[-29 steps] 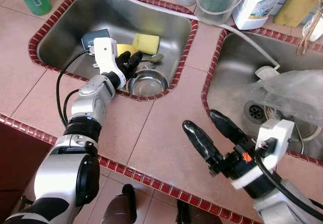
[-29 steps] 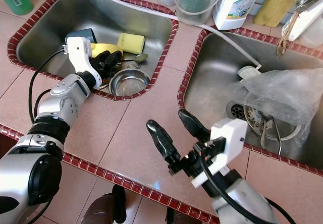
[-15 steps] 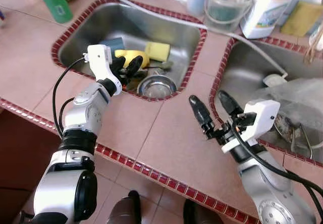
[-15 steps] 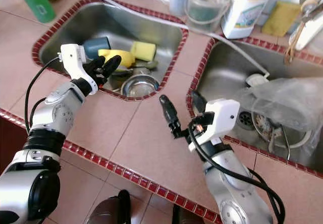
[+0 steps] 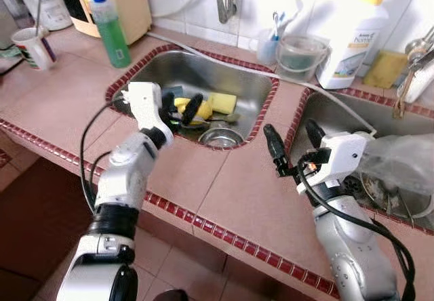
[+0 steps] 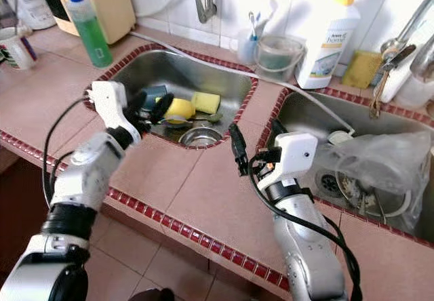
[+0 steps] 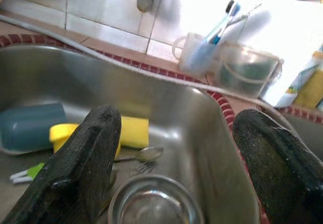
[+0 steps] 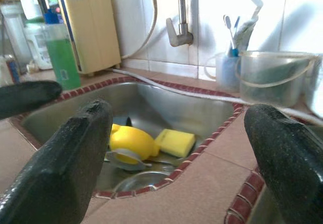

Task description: Kitchen organization

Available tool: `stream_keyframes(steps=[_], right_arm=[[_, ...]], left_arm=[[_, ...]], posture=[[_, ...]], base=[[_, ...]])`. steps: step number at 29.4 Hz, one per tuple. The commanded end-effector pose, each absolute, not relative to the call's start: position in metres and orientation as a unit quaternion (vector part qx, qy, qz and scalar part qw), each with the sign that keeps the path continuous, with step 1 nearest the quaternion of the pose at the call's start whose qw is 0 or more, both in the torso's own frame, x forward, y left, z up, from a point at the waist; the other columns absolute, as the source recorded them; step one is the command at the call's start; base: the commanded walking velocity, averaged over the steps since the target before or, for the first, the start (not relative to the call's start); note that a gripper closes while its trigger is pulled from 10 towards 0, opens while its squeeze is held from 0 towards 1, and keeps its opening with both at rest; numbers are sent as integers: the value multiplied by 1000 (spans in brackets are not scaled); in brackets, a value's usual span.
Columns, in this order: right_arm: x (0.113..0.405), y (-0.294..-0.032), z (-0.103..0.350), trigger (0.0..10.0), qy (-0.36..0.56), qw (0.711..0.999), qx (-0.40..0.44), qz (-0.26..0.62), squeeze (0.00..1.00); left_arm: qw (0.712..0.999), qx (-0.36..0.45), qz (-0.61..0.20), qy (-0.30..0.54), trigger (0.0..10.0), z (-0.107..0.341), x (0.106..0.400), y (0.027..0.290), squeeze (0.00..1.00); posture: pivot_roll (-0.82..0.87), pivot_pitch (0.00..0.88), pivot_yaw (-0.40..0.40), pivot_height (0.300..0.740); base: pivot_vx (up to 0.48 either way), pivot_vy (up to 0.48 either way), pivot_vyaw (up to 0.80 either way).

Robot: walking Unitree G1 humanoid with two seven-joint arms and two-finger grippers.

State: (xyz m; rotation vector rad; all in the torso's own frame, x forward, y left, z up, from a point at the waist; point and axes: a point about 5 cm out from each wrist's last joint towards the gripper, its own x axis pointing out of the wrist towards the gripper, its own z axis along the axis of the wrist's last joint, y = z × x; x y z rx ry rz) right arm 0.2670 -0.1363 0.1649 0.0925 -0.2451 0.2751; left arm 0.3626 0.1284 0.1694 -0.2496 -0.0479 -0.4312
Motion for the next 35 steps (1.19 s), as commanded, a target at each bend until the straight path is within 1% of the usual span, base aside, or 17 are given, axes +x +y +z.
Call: stream_keyframes(steps=[1,6,9,12,15,16,19,22,24,27,31,32,35], right_arm=[[268,-135,156,10000,-116,983,28,137,0],[272,-138,143,10000,-112,986,0,126,0],[273,-139,135,10000,-109,986,-20,121,0],[273,-139,127,10000,-112,987,-33,112,0],[272,-141,124,10000,-119,987,-32,103,0],[269,-142,125,10000,-126,987,-16,98,0],[267,-144,126,10000,-133,987,-4,92,0],[261,-149,128,10000,-150,987,9,64,0],[259,-150,131,10000,-159,986,4,56,0],[255,-150,140,10000,-173,984,13,43,0],[254,-151,135,10000,-162,986,14,45,0],[254,-150,134,10000,-159,986,15,47,0],[254,-149,133,10000,-154,987,12,51,0]], left_arm=[[974,-98,-200,-30,10000,167,359,129,0],[979,-89,-185,-10,10000,148,350,129,0],[982,-68,-177,-21,10000,138,342,128,0],[984,-68,-163,-24,10000,130,333,129,0],[986,-55,-154,-41,10000,128,325,132,0],[985,-51,-154,-52,10000,128,319,135,0],[985,-46,-151,-64,10000,128,314,138,0],[985,-2,-147,-94,10000,129,298,146,0],[984,-2,-147,-105,10000,132,293,146,0],[985,-25,-132,-105,10000,137,280,149,0],[986,-29,-125,-106,10000,140,277,147,0],[986,-19,-123,-109,10000,140,277,147,0],[987,-32,-128,-96,10000,138,277,144,0]], posture=[[-19,33,29,740],[-12,16,23,740],[-7,7,16,740],[3,0,9,740],[9,1,5,740],[12,0,2,740],[15,0,0,740],[20,0,-7,740],[22,2,-11,740],[23,6,-17,740],[26,7,-29,740],[26,7,-29,740],[24,11,-41,740]], base=[[0,0,0],[0,0,0],[0,0,0],[0,0,0],[0,0,0],[0,0,0],[0,0,0],[0,0,0],[0,0,0],[0,0,0],[0,0,0],[0,0,0],[0,0,0]])
